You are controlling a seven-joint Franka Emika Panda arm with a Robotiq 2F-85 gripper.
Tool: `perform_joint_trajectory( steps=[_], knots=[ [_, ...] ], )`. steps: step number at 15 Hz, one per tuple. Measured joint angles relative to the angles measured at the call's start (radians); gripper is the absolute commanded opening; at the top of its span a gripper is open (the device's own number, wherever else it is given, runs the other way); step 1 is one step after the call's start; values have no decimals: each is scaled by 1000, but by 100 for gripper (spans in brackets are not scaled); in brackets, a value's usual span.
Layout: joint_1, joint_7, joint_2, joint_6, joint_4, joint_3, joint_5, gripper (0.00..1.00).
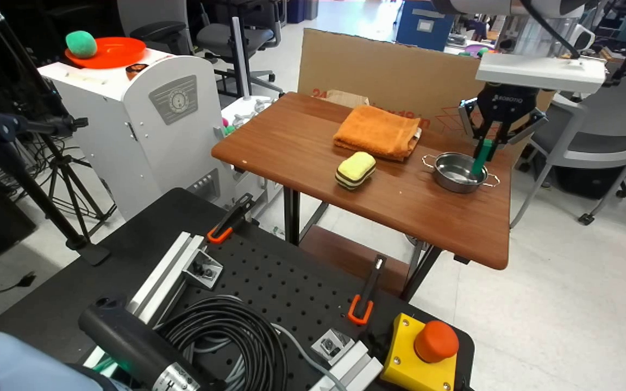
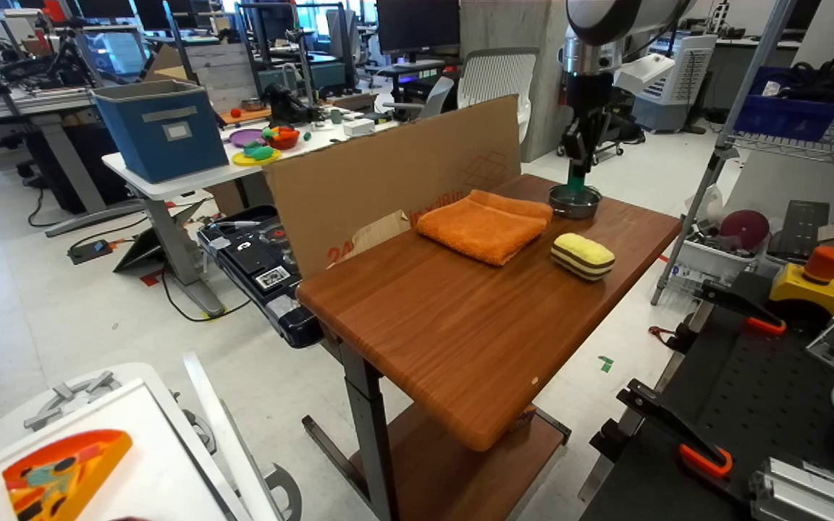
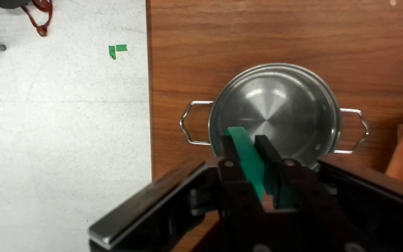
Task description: Put the green block on the table
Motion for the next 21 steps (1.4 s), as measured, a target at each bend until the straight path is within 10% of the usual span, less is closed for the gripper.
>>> perform_joint_trajectory(
  steps=[12,21],
  knots=[
    [-1,-56,-391,1,-443,19,11,5],
    [5,-49,-390,210,-656,20,11,5]
  ],
)
